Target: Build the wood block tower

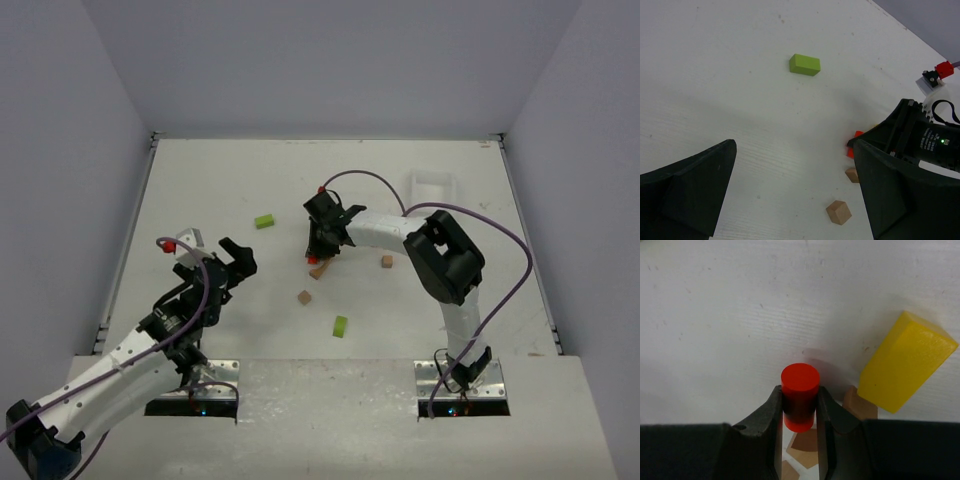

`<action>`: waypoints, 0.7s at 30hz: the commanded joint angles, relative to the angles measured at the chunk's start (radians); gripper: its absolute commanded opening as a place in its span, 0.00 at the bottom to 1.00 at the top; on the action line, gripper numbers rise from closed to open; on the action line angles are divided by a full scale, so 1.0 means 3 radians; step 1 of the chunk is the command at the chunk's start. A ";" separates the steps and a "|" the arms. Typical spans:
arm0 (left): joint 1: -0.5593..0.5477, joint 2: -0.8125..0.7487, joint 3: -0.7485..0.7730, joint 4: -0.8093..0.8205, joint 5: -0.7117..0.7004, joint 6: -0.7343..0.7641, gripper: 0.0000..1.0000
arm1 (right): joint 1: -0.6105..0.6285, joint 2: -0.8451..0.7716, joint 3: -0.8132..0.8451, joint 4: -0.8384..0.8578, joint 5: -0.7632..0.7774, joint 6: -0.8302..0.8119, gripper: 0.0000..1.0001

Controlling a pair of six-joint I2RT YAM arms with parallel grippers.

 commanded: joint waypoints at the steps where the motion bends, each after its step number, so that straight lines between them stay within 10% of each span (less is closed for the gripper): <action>1: 0.0012 0.0352 0.0122 0.0524 0.0236 0.0004 1.00 | 0.0034 -0.0093 0.0036 -0.0010 0.0250 0.0092 0.12; 21: 0.0188 0.1450 0.0463 0.1226 0.0683 0.0185 1.00 | 0.0038 -0.0282 0.0147 -0.0163 0.0292 -0.0145 0.37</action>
